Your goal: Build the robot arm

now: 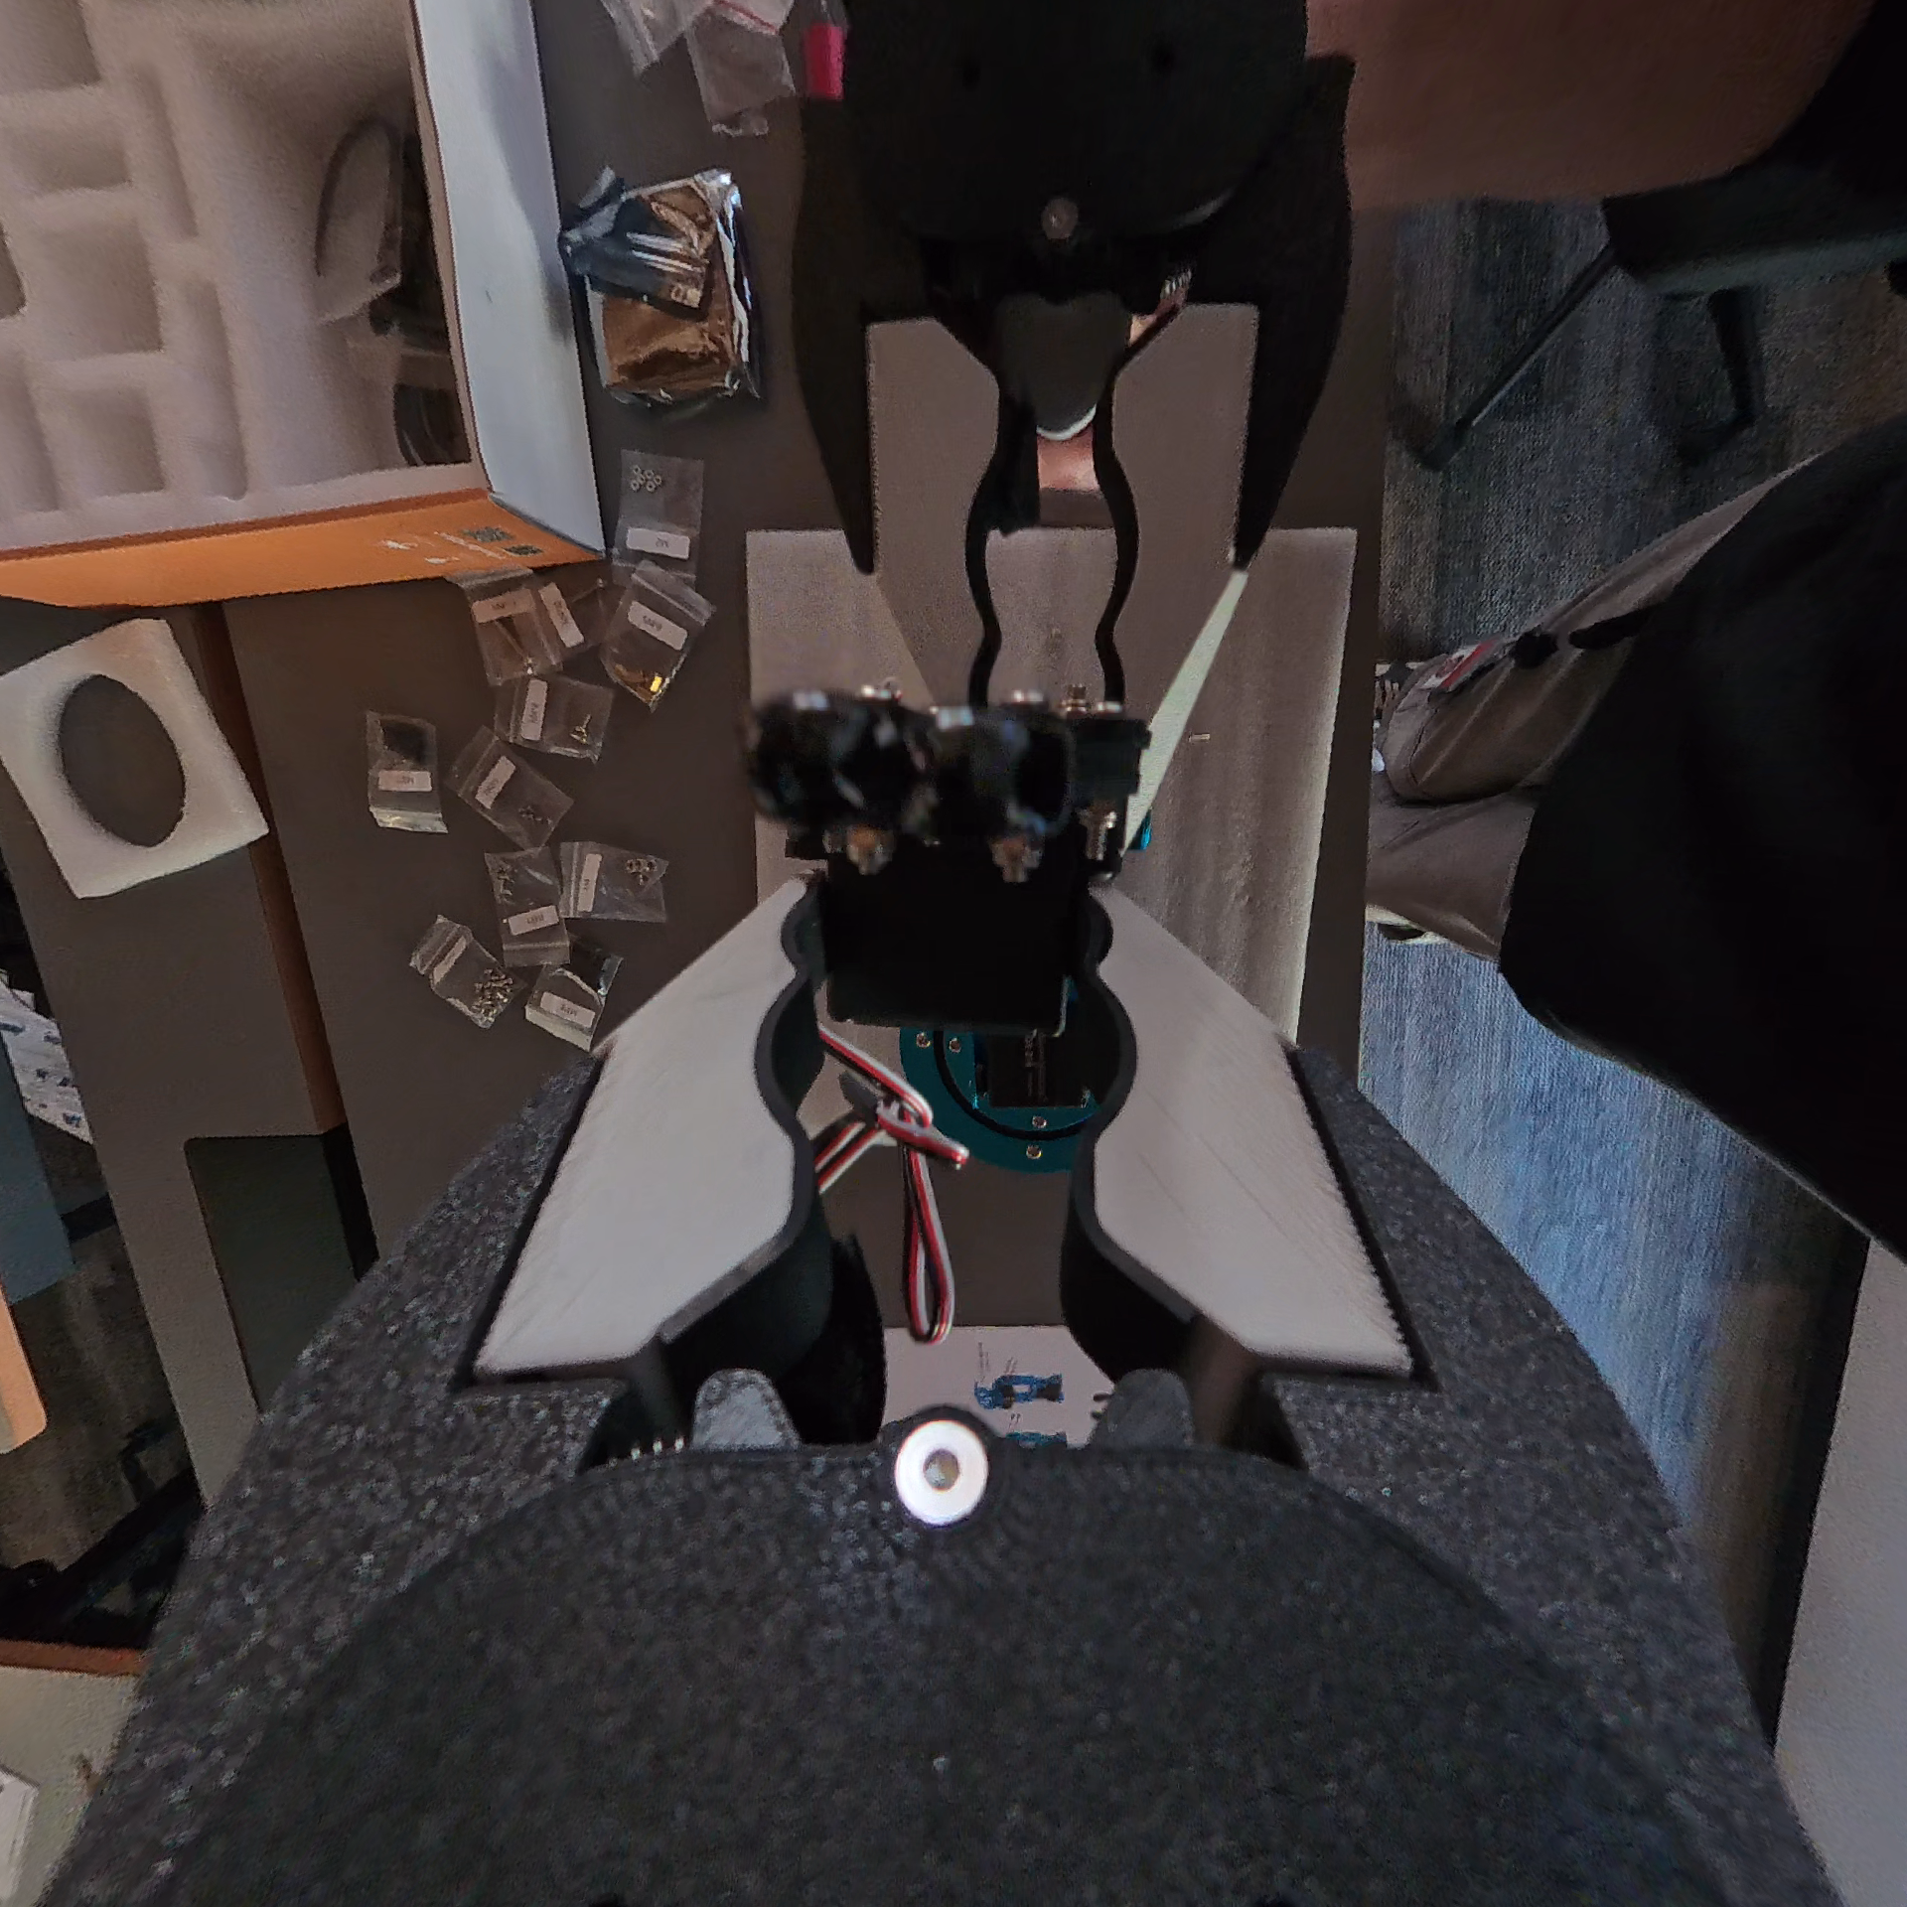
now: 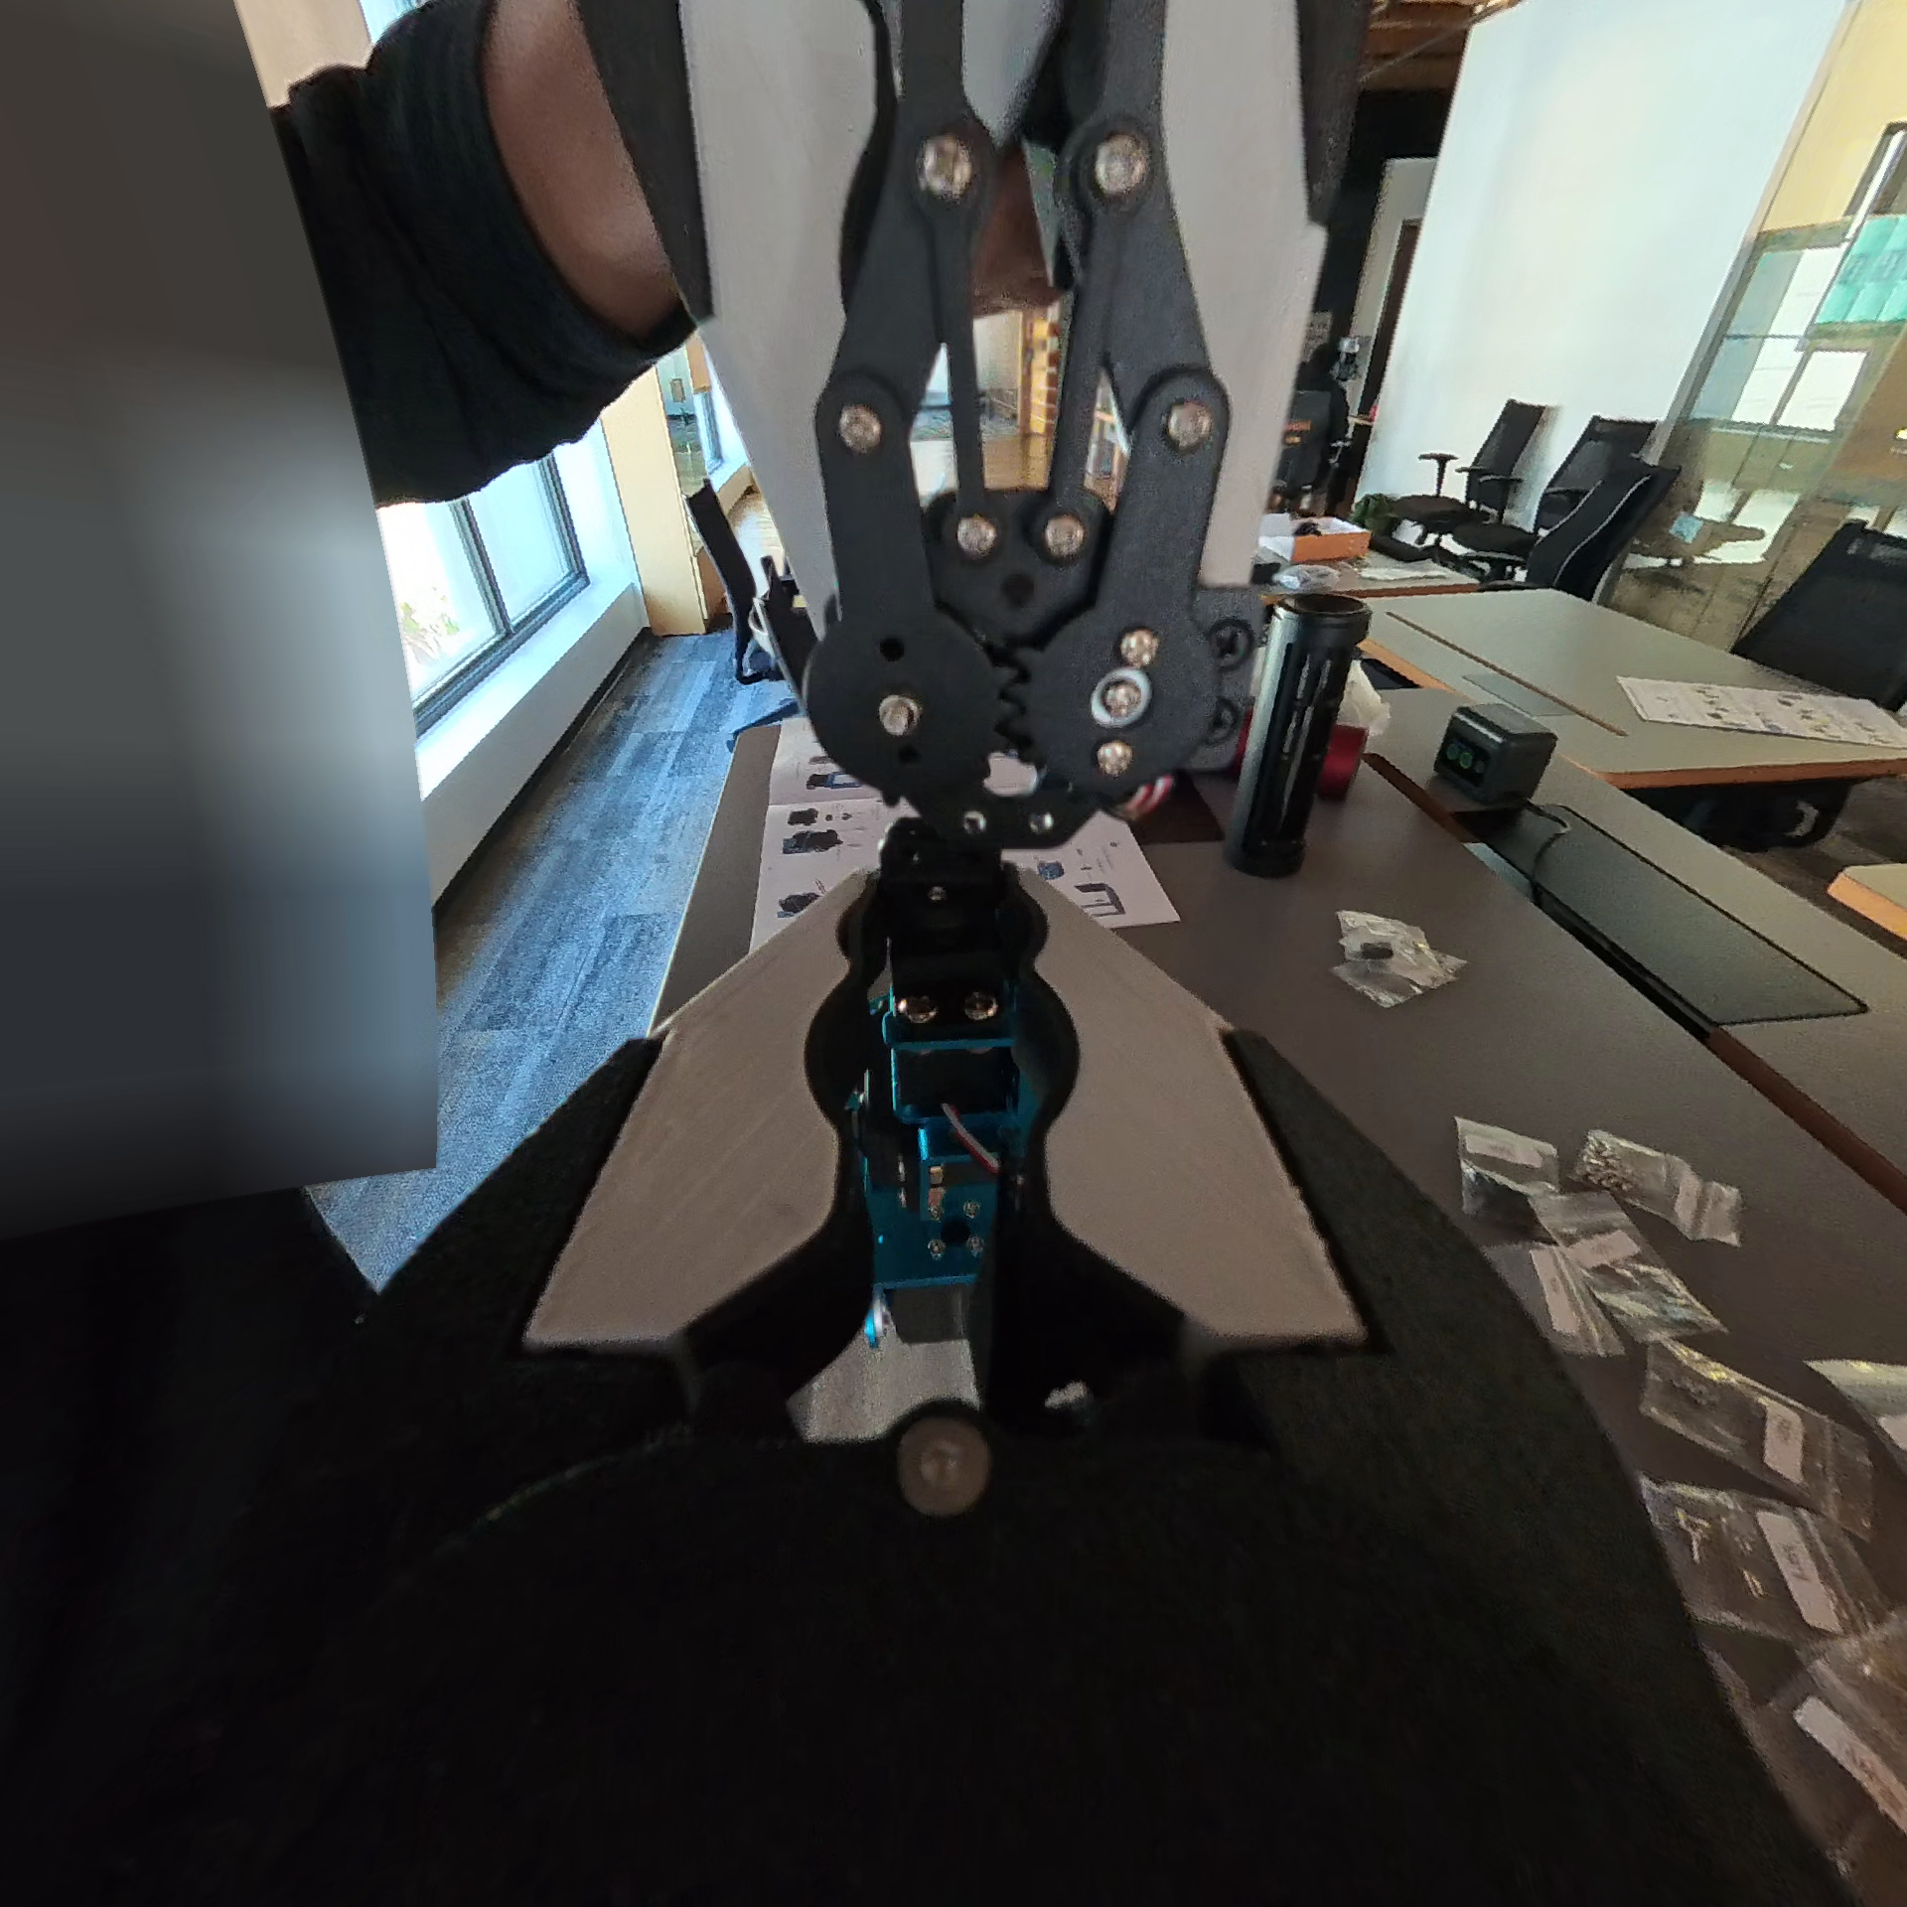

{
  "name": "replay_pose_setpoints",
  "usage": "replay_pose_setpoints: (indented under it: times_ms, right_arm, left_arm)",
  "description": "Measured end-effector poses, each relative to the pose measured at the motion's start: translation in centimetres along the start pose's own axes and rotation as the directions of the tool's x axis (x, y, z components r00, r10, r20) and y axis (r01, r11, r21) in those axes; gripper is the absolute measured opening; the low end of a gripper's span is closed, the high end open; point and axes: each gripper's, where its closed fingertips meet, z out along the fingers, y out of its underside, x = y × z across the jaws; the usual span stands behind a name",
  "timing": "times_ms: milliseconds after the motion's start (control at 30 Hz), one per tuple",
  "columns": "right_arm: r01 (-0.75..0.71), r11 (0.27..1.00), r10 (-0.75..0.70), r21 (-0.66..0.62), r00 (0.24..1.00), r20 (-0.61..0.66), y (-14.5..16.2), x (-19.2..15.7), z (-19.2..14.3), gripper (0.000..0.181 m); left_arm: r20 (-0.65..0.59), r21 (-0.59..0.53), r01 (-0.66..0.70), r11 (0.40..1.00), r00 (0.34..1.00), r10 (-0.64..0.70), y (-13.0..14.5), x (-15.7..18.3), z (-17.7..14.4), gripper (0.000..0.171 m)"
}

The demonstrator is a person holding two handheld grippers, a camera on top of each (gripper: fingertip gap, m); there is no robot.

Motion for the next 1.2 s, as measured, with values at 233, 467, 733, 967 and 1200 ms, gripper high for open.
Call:
replay_pose_setpoints:
  times_ms: [233,467,733,967,1200]
  right_arm:
    - [-0.006,0.999,0.007,-0.041,1.000,0.016,-0.1,0.0,0.4,0.019]
    - [-0.007,0.999,0.007,-0.042,1.000,0.007,0.0,0.0,0.2,0.019]
    - [0.005,0.999,-0.004,-0.048,1.000,0.009,0.0,0.0,0.0,0.019]
    - [0.013,0.999,-0.013,-0.044,1.000,0.011,-0.2,-0.1,0.3,0.019]
    - [0.010,0.999,-0.010,-0.041,1.000,0.012,-0.1,0.0,0.1,0.019]
  left_arm:
    - [-0.003,-0.052,-0.058,0.997,0.998,0.058,0.3,1.0,-0.3,0.046]
    - [0.007,-0.055,-0.050,0.997,0.999,0.050,0.0,0.7,-0.4,0.046]
    - [-0.037,-0.055,-0.043,0.998,0.998,0.041,0.3,1.0,-0.4,0.046]
    - [-0.038,-0.097,-0.076,0.992,0.997,0.073,0.6,1.2,-0.1,0.046]
    - [-0.022,-0.106,-0.066,0.992,0.998,0.064,0.8,0.5,-0.7,0.046]
